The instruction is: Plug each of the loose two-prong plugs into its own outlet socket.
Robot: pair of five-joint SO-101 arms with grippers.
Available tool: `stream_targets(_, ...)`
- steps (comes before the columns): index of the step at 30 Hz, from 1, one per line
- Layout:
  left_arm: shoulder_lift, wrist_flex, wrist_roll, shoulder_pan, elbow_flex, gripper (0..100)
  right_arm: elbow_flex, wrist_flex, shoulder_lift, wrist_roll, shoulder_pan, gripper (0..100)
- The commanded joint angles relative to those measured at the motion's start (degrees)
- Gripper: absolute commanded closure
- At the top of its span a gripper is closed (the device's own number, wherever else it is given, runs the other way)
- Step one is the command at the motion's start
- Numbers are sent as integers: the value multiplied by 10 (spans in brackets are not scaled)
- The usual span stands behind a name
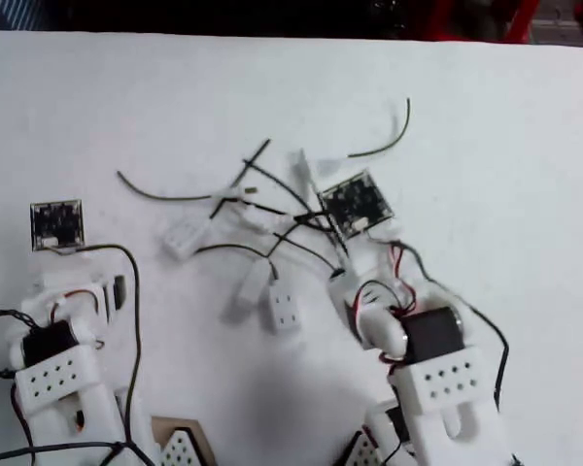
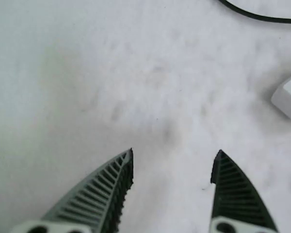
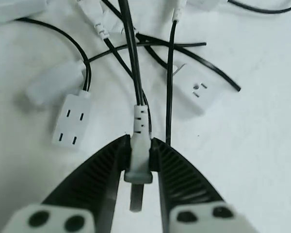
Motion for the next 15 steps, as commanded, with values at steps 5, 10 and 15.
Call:
stream_targets(5,-12,-22,2,0,10,740,98,-54,-8,38,-65,981)
stream_targets(10,-12,-22,2,0,10,740,113,-53,2,53,-69,981)
stream_targets(15,-12,-22,2,0,10,740,106,-58,100,59,-69,981)
